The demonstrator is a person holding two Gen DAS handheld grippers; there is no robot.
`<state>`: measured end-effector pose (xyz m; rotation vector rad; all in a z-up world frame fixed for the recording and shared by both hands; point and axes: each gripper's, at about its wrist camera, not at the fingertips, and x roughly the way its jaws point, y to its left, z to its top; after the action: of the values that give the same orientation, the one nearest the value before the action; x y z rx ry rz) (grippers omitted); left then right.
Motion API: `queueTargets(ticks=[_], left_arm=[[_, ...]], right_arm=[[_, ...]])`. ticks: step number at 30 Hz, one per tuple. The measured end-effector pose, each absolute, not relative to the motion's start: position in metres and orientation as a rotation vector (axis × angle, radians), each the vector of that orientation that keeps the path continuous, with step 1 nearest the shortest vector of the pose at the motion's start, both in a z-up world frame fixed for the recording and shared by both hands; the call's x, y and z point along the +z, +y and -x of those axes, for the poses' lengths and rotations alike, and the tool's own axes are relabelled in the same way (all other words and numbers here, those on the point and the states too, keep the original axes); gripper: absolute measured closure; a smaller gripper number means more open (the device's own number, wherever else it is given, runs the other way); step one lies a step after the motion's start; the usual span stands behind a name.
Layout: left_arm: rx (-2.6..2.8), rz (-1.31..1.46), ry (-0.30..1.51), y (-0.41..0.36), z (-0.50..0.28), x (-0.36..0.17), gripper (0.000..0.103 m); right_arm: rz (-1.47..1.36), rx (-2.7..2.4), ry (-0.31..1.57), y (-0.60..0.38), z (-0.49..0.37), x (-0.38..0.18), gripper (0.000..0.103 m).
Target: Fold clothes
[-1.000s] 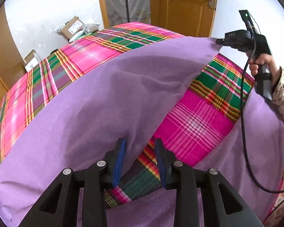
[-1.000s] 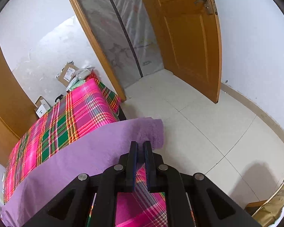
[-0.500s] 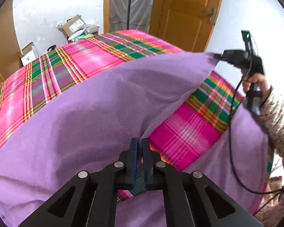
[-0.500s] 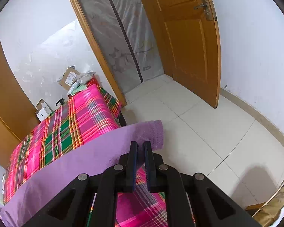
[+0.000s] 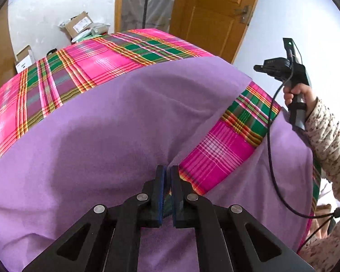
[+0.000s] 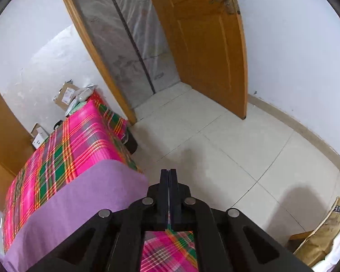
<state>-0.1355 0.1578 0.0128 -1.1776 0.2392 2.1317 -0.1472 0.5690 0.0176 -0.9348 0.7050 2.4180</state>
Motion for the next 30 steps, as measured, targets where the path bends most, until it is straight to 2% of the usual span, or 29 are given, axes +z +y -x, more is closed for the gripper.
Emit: queueTargets(ticks=[6, 15, 30], left_arm=[[2.118, 1.188, 0.202, 0.155, 0.129, 0.011, 0.098], [2.151, 1.159, 0.002, 0.119, 0.118, 0.032, 0.098], [2.423, 1.296, -0.238, -0.002, 0.11, 0.016, 0.098]], right_arm=[[0.972, 2.475, 0.712, 0.543, 0.151, 0.024, 0.101], [1.135, 2.724, 0.563, 0.458, 0.157, 0.045, 0.101], [1.511, 3.008, 0.096, 0.297, 0.144, 0.021, 0.094]])
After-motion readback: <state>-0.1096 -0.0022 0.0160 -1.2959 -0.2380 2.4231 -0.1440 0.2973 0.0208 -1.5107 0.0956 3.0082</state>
